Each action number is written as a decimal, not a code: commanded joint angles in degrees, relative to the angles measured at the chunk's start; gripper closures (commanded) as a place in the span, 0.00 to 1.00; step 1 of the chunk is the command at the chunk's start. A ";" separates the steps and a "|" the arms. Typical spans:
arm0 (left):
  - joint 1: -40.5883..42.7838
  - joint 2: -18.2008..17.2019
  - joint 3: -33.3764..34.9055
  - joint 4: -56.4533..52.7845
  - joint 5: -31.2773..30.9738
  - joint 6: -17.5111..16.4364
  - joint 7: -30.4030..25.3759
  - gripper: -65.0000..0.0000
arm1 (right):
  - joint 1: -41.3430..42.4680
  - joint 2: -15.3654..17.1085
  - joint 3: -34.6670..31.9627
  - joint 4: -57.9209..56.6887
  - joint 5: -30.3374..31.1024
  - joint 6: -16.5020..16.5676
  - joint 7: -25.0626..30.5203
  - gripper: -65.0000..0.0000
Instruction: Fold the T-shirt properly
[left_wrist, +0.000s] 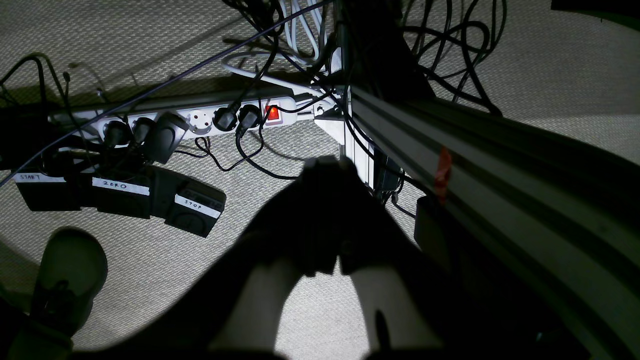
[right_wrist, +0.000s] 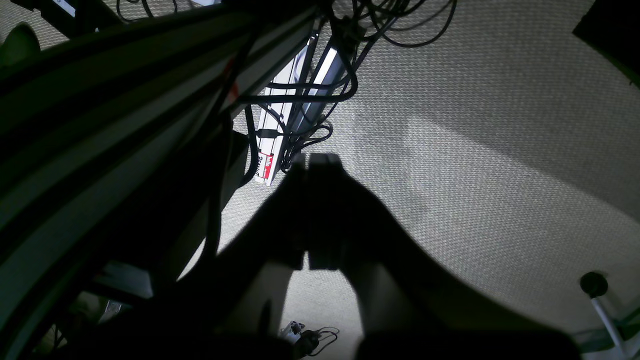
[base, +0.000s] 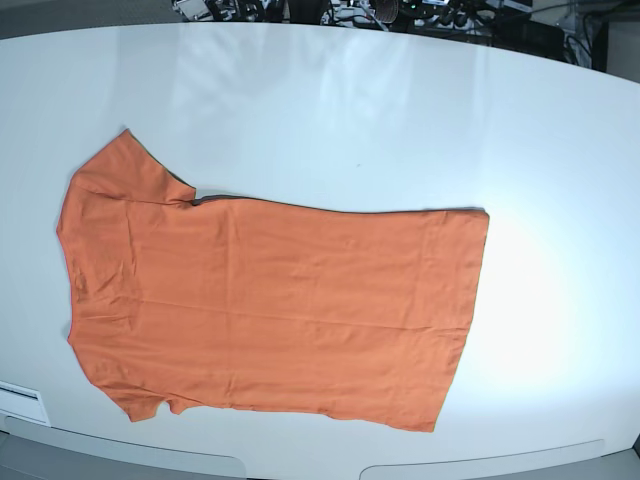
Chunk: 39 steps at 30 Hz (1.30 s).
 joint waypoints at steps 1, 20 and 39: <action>0.00 0.17 0.07 0.42 -0.02 -0.13 -0.61 1.00 | 0.15 0.31 0.09 0.59 0.48 0.39 -0.04 1.00; 0.00 0.17 0.07 1.22 -0.02 -0.42 -1.27 1.00 | 0.15 0.31 0.09 0.59 0.46 0.39 -0.22 1.00; 0.52 0.15 0.07 6.01 4.33 -0.98 8.92 1.00 | -1.36 0.31 0.09 1.88 -3.21 0.44 -6.45 1.00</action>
